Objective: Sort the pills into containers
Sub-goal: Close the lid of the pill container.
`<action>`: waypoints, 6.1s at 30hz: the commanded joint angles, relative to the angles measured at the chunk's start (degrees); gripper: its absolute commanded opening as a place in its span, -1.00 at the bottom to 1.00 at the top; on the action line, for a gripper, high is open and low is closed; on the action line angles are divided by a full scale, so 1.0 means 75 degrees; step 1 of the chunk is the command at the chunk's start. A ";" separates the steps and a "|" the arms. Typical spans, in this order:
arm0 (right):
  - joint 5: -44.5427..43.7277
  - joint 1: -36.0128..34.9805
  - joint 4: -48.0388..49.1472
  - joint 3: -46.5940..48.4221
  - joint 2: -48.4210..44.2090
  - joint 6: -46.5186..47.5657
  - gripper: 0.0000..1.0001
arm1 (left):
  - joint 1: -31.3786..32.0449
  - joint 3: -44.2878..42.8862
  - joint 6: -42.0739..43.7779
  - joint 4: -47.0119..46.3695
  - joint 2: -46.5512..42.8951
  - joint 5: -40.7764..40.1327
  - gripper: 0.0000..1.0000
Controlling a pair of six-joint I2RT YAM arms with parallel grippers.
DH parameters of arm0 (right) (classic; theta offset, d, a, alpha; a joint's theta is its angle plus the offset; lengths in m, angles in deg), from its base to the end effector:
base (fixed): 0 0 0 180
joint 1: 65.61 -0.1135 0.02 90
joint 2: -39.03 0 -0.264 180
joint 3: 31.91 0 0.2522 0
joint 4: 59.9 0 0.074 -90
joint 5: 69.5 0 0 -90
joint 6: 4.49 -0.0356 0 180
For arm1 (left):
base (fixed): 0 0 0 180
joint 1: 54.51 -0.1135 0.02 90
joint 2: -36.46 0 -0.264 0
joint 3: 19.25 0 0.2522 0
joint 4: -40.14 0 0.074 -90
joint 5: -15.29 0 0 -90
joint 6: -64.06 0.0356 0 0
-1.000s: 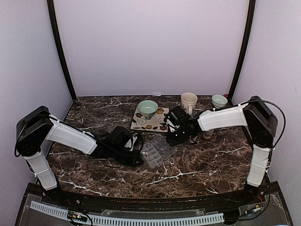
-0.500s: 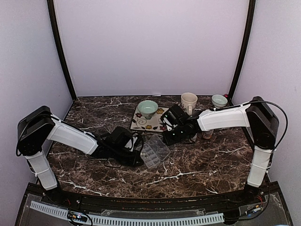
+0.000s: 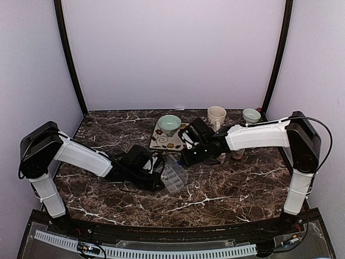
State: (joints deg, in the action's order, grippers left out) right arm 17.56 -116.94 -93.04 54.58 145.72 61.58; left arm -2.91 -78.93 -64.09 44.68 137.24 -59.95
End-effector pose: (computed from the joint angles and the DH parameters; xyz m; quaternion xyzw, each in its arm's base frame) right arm 0.2501 0.3095 0.1914 -0.2169 0.9239 0.1727 0.2639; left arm 0.2011 -0.2684 0.1295 0.1557 0.9063 -0.3484 0.1814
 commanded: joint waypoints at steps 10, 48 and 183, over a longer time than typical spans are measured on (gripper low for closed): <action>0.0345 -0.0435 0.0362 0.0209 -0.0070 -0.0366 -0.49 | -0.0059 0.0206 0.0011 -0.0013 -0.0217 -0.0044 -1.00; 0.0822 -0.0890 0.0776 0.0060 0.0542 -0.0882 -0.43 | -0.0069 0.0703 -0.0110 -0.0270 -0.0528 -0.0121 -1.00; 0.0978 -0.0832 -0.0540 -0.0073 0.1434 -0.0280 -0.20 | -0.0168 0.0116 -0.4205 -0.0479 -0.0535 -0.0410 -0.20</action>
State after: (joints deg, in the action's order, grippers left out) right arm 23.94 -122.91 -90.31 57.03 154.16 58.63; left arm -4.88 -76.78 -93.92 40.57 133.08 -63.18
